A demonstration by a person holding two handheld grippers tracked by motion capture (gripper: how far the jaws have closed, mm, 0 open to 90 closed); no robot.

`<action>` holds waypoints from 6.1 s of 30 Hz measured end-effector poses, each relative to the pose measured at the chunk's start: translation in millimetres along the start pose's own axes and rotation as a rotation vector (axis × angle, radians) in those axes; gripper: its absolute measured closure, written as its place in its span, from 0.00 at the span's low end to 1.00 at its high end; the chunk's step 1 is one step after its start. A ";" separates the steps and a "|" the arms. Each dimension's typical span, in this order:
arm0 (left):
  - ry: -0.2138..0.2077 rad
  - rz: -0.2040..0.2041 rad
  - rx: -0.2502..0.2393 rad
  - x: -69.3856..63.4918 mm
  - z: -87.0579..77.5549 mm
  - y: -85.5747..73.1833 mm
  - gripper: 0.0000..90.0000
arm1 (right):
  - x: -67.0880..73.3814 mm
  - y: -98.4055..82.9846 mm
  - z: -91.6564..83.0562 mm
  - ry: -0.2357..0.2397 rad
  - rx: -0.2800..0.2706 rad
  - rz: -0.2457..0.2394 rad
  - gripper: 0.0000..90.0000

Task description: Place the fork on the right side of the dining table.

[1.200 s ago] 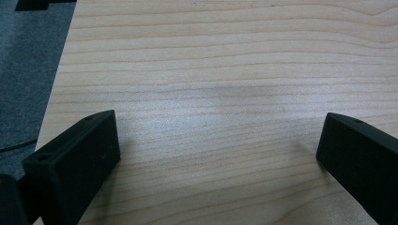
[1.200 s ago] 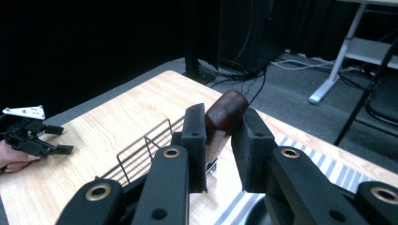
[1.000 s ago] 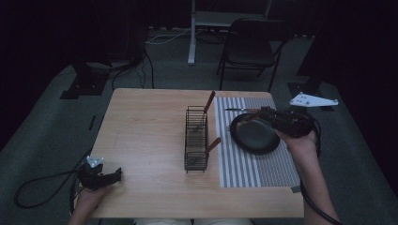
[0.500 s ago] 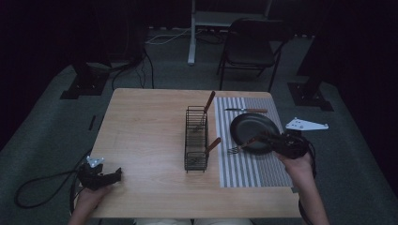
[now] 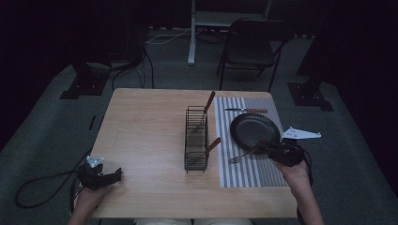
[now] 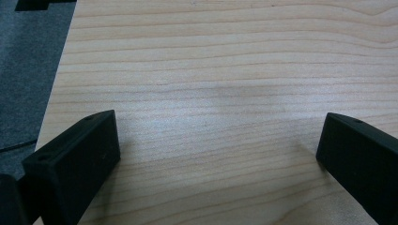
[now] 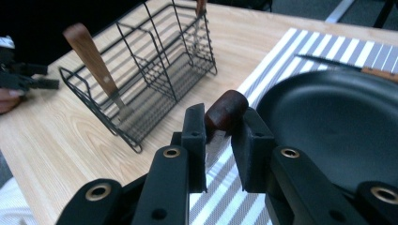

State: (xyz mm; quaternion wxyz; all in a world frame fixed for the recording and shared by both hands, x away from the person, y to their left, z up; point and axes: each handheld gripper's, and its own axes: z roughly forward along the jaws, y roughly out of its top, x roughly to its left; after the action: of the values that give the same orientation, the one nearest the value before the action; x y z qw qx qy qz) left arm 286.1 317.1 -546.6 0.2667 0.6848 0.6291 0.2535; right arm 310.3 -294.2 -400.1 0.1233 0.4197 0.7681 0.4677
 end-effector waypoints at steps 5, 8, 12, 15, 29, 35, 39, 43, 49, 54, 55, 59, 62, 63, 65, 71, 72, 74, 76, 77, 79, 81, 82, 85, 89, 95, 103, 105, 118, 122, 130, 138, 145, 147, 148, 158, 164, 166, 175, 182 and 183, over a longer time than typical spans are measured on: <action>0.000 0.000 0.000 0.0 0.0 0.0 0.00 | -4.7 -8.2 5.1 0.004 0.018 0.013 0.84; 0.000 0.000 0.000 0.0 0.0 0.0 0.00 | -6.8 -12.2 5.9 0.008 0.023 0.020 0.84; 0.000 0.000 0.000 0.0 0.0 0.0 0.00 | -9.9 -15.3 5.5 0.011 0.032 0.024 0.84; 0.000 0.000 0.000 0.0 0.0 0.0 0.00 | -12.9 -17.1 4.2 0.019 0.031 0.039 0.84; 0.000 0.000 0.000 0.0 0.0 0.0 0.00 | -31.4 -30.6 -5.0 0.011 0.026 0.095 0.82; 0.000 0.000 0.000 0.0 0.0 0.0 0.00 | -41.6 -38.7 -9.1 -0.010 0.024 0.130 0.79; 0.000 0.000 0.000 0.0 0.0 0.0 0.00 | -47.9 -45.4 -10.4 -0.027 0.031 0.157 0.78; 0.000 0.000 0.000 0.0 0.0 0.0 0.00 | -56.4 -53.1 -10.7 -0.018 0.034 0.206 0.78; 0.000 0.000 0.000 0.0 0.0 0.0 0.00 | -64.7 -61.2 -11.1 -0.014 0.052 0.231 0.75; 0.000 0.000 0.000 0.0 0.0 0.0 0.00 | -72.4 -69.8 -9.9 -0.015 0.074 0.257 0.73; 0.000 0.000 0.000 -0.1 0.0 0.0 0.00 | -73.6 -71.6 -9.3 -0.015 0.080 0.258 0.73; 0.002 -0.002 0.000 -0.3 -0.3 -0.3 0.00 | -79.1 -78.5 -6.4 -0.012 0.100 0.275 0.71; 0.003 -0.002 0.001 -0.4 -0.6 -0.4 0.00 | -83.2 -82.3 -5.0 -0.012 0.106 0.288 0.69; 0.002 -0.003 0.001 -0.4 -0.5 -0.4 0.00 | -84.3 -83.5 -4.6 -0.013 0.109 0.290 0.69; 0.003 -0.003 0.000 -0.4 -0.5 -0.4 0.00 | -86.8 -86.1 -3.7 -0.012 0.112 0.296 0.68; 0.003 -0.003 0.001 -0.4 -0.5 -0.4 0.00 | -93.2 -95.3 -2.0 -0.015 0.131 0.306 0.66; 0.002 -0.003 0.000 -0.4 -0.5 -0.4 0.00 | -94.2 -96.9 -1.8 -0.014 0.131 0.311 0.66; 0.003 -0.003 0.001 -0.4 -0.5 -0.4 0.00 | -96.2 -99.5 -1.4 -0.012 0.132 0.317 0.65; 0.002 -0.003 0.000 -0.4 -0.5 -0.4 0.00 | -98.2 -101.7 -0.7 -0.013 0.137 0.320 0.64; 0.002 -0.003 0.000 -0.4 -0.5 -0.4 0.00 | -99.1 -102.8 -0.1 -0.014 0.142 0.322 0.63; 0.002 -0.003 0.000 -0.4 -0.5 -0.4 0.00 | -101.5 -105.2 1.3 -0.013 0.157 0.329 0.62; 0.002 -0.002 0.001 -0.3 -0.5 -0.4 0.00 | -103.8 -108.0 2.0 -0.013 0.160 0.339 0.62; 0.003 -0.003 0.000 -0.4 -0.5 -0.4 0.00 | -105.1 -109.5 2.3 -0.011 0.160 0.345 0.62; 0.002 -0.004 0.000 -0.4 -0.5 -0.4 0.00 | -108.0 -113.3 3.6 -0.018 0.171 0.350 0.59; 0.003 -0.004 0.000 -0.4 -0.5 -0.4 0.00 | -112.4 -117.7 4.9 -0.034 0.183 0.359 0.57; 0.002 -0.003 0.000 -0.4 -0.5 -0.4 0.00 | -116.0 -120.1 8.3 -0.079 0.224 0.348 0.52; 0.002 -0.003 0.000 -0.4 -0.5 -0.4 0.00 | -120.2 -119.9 12.9 -0.121 0.239 0.342 0.52; 0.002 -0.003 0.000 -0.4 -0.5 -0.4 0.00 | -120.4 -118.7 14.8 -0.131 0.247 0.331 0.52; 0.003 -0.004 0.000 -0.4 -0.5 -0.4 0.00 | -110.2 -112.7 14.6 -0.197 0.202 0.291 0.41; 0.003 -0.003 0.001 -0.3 -0.5 -0.4 0.00 | -100.3 -113.8 12.5 -0.212 0.165 0.280 0.35; 0.002 -0.003 0.000 -0.4 -0.5 -0.4 0.00 | -75.7 -124.3 17.9 -0.207 0.145 0.230 0.24; 0.002 -0.005 -0.001 -0.5 -0.4 -0.4 0.00 | -52.5 -130.4 21.2 -0.297 0.109 0.197 0.22; 0.002 -0.005 0.000 -0.5 -0.5 -0.3 0.00 | -33.4 -143.9 25.3 -0.388 0.110 0.214 0.19; 0.002 -0.005 0.000 -0.5 -0.5 -0.3 0.00 | -30.2 -146.4 26.2 -0.409 0.108 0.220 0.14; 0.002 -0.005 0.001 -0.5 -0.5 -0.3 0.00 | -29.2 -147.2 26.6 -0.421 0.109 0.226 0.14; 0.002 -0.005 -0.001 -0.5 -0.4 -0.4 0.00 | -18.6 -149.1 38.5 -0.526 0.137 0.204 0.13; 0.003 -0.003 0.001 -0.4 -0.5 -0.4 0.00 | -17.8 -150.5 40.8 -0.566 0.130 0.207 0.12; 0.003 -0.003 0.001 -0.4 -0.5 -0.4 0.00 | -19.4 -151.9 40.1 -0.582 0.119 0.223 0.12; 0.003 -0.002 0.001 -0.4 -0.6 -0.4 0.00 | -19.7 -152.0 40.1 -0.582 0.119 0.226 0.12; 0.000 0.002 0.002 -0.6 -0.5 -0.4 0.00 | -19.8 -152.1 40.0 -0.581 0.119 0.226 0.12; 0.000 0.002 0.002 -0.6 -0.5 -0.4 0.00 | -19.8 -152.1 40.0 -0.581 0.119 0.226 0.12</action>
State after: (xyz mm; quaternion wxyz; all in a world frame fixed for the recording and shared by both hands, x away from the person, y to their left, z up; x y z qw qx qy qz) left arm 285.4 316.6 -546.5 0.2660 0.6856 0.6286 0.2530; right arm 265.3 -316.6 -550.4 0.2601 0.6250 0.6751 0.2933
